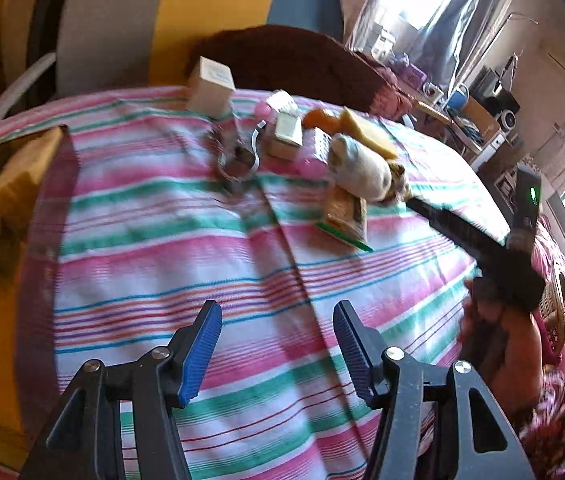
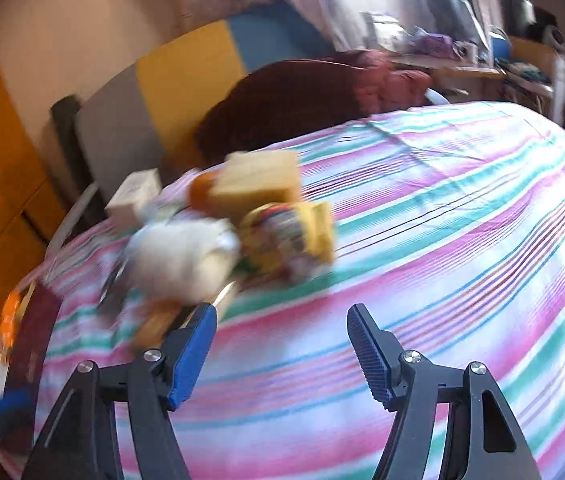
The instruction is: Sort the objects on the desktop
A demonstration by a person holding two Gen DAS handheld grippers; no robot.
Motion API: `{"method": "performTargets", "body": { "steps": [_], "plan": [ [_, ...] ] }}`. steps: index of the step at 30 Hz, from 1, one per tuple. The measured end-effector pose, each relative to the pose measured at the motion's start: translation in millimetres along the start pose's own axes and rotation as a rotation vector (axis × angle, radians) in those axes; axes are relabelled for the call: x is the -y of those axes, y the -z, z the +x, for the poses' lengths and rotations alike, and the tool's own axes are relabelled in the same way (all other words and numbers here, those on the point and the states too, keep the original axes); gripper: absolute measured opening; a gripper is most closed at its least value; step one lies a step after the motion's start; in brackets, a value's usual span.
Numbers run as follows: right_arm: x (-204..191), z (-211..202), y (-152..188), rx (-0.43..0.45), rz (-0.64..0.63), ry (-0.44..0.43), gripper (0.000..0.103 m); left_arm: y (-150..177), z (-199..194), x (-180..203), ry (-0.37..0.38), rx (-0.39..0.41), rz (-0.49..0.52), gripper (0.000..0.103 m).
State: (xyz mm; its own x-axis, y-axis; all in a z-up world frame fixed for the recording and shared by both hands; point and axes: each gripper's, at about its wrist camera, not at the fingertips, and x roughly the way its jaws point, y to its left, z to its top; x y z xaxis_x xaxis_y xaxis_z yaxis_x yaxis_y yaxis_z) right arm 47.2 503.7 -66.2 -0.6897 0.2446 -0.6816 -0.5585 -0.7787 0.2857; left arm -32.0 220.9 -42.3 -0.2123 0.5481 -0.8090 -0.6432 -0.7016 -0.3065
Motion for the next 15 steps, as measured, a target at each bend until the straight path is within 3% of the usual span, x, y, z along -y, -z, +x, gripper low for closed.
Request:
{"method": "performTargets", "body": {
  "steps": [7,10,15],
  "plan": [
    [11,37,-36,-0.015,0.022,-0.021,0.071,-5,7,11,0.0,-0.016,0.022,0.059],
    [12,52,-42,-0.037,0.043,-0.086,0.07,-10,9,14,-0.003,-0.015,0.032,0.059],
    [0,64,-38,-0.055,-0.067,-0.112,0.055,-27,16,27,0.005,-0.009,0.045,0.059]
  ]
}}
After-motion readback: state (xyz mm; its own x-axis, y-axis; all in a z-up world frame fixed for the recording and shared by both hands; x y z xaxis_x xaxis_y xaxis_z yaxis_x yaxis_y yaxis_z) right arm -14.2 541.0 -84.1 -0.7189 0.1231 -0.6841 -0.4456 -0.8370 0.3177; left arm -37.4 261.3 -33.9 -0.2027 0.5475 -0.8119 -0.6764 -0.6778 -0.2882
